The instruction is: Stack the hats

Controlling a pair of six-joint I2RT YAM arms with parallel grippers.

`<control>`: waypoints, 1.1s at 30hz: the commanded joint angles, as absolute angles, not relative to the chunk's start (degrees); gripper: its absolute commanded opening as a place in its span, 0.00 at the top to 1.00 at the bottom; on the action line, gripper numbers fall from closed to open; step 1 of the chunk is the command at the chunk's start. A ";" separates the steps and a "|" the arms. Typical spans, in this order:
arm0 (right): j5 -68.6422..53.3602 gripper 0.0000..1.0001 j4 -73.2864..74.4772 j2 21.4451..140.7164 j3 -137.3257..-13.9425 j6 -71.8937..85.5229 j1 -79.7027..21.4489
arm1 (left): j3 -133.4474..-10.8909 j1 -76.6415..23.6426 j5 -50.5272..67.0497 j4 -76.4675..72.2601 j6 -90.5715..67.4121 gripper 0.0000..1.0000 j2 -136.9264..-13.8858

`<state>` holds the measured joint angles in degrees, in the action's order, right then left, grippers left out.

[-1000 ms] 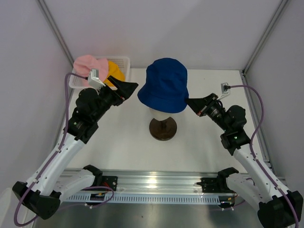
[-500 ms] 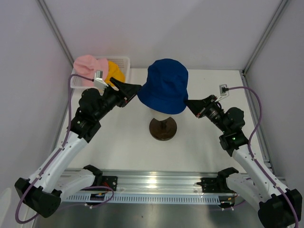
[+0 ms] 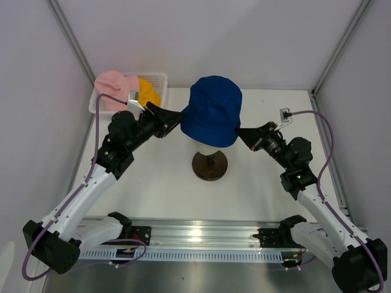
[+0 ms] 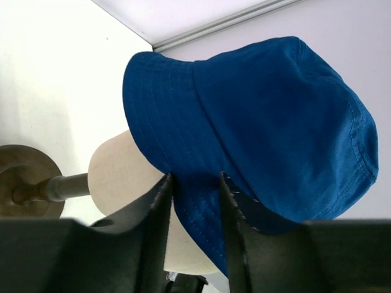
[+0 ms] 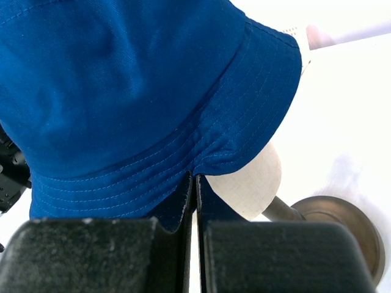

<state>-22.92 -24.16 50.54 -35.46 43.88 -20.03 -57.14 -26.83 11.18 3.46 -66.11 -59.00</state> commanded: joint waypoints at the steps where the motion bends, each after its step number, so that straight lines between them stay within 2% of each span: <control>1: -22.24 1.00 -21.62 52.38 -34.80 41.57 -20.22 | -57.48 -27.16 14.23 0.26 -68.37 0.57 -58.80; 3: -22.15 1.00 -21.97 52.38 -34.72 41.83 -20.21 | -56.43 -27.16 13.63 -1.48 -69.08 0.50 -58.36; 7: -21.80 1.00 -21.89 52.47 -34.80 41.92 -20.39 | -55.55 -27.16 12.83 -1.06 -69.96 0.22 -57.39; 14: -21.71 1.00 -21.88 52.91 -35.16 41.75 -20.39 | -54.58 -27.16 12.57 -1.49 -71.62 0.20 -57.48; 17: -22.15 1.00 -22.15 53.35 -35.33 41.66 -20.48 | -54.05 -27.16 12.65 -4.91 -72.42 0.25 -58.71; 20: -21.62 1.00 -21.80 53.70 -35.24 41.40 -20.48 | -54.41 -27.16 12.48 -6.41 -72.42 0.40 -60.20; 21: -21.53 1.00 -21.80 53.70 -35.24 41.40 -20.57 | -54.40 -27.16 12.39 -6.59 -72.42 0.56 -60.29; 23: -21.01 1.00 -21.53 53.61 -35.16 41.48 -20.57 | -54.14 -27.16 11.52 -6.42 -72.33 0.68 -60.29; 24: -20.83 1.00 -21.45 53.35 -35.16 41.48 -20.57 | -53.97 -27.25 11.25 -6.33 -72.07 0.82 -60.29; 26: -19.87 1.00 -20.92 53.17 -35.24 41.48 -20.57 | -53.53 -27.16 10.90 -5.45 -71.37 0.98 -60.03; 33: -14.78 1.00 -16.53 53.00 -36.12 39.64 -20.57 | -50.02 -28.74 6.43 -2.99 -65.05 0.99 -56.35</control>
